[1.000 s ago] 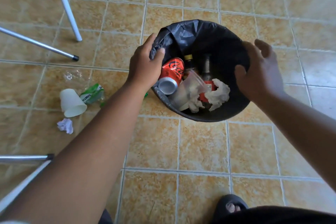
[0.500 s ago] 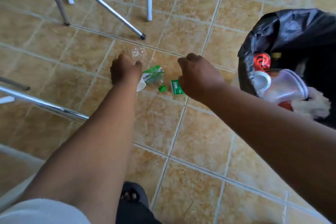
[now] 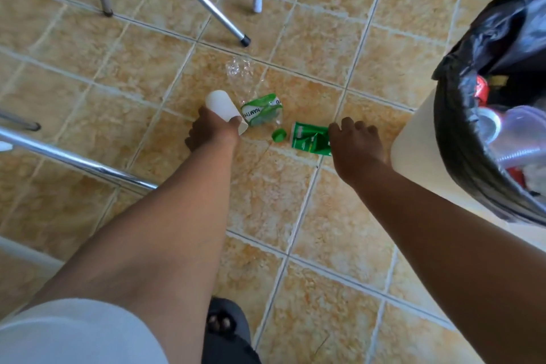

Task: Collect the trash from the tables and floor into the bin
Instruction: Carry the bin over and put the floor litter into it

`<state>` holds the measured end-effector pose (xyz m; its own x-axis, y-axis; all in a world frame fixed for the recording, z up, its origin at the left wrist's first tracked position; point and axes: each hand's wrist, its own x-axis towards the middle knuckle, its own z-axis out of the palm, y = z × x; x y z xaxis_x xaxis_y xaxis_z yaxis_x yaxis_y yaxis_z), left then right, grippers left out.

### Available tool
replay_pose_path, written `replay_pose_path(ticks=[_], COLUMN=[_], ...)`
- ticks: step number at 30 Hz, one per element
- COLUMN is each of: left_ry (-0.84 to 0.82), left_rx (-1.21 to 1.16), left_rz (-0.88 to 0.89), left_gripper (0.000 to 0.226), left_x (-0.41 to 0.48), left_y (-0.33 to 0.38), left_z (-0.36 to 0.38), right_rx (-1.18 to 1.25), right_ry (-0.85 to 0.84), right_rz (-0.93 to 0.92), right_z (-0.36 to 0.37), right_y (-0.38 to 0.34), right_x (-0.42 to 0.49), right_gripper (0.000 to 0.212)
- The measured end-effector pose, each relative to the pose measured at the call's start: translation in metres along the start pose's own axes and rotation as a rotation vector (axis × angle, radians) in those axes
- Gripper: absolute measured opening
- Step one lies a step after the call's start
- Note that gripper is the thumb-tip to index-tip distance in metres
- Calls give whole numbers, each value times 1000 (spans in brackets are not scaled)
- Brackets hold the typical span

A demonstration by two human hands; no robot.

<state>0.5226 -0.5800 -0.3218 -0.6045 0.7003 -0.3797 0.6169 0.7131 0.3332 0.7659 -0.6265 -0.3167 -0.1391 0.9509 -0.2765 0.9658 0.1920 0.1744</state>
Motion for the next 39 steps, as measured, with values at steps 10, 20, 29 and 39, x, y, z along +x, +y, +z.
replay_pose_path(ticks=[10, 20, 29, 39], left_ry=[136, 151, -54, 41], left_rx=[-329, -525, -11, -312], left_rz=[147, 654, 1046, 776], left_gripper=[66, 65, 78, 55], left_x=[-23, -148, -260, -177], left_y=[71, 197, 209, 188], left_z=[-52, -115, -55, -82], right_rx=[435, 438, 200, 318], right_ry=[329, 628, 88, 573], right_rz=[99, 251, 412, 177], right_z=[-83, -217, -153, -182], right_y=[10, 154, 262, 197], right_x=[-12, -57, -138, -107], right_gripper=[37, 58, 61, 49])
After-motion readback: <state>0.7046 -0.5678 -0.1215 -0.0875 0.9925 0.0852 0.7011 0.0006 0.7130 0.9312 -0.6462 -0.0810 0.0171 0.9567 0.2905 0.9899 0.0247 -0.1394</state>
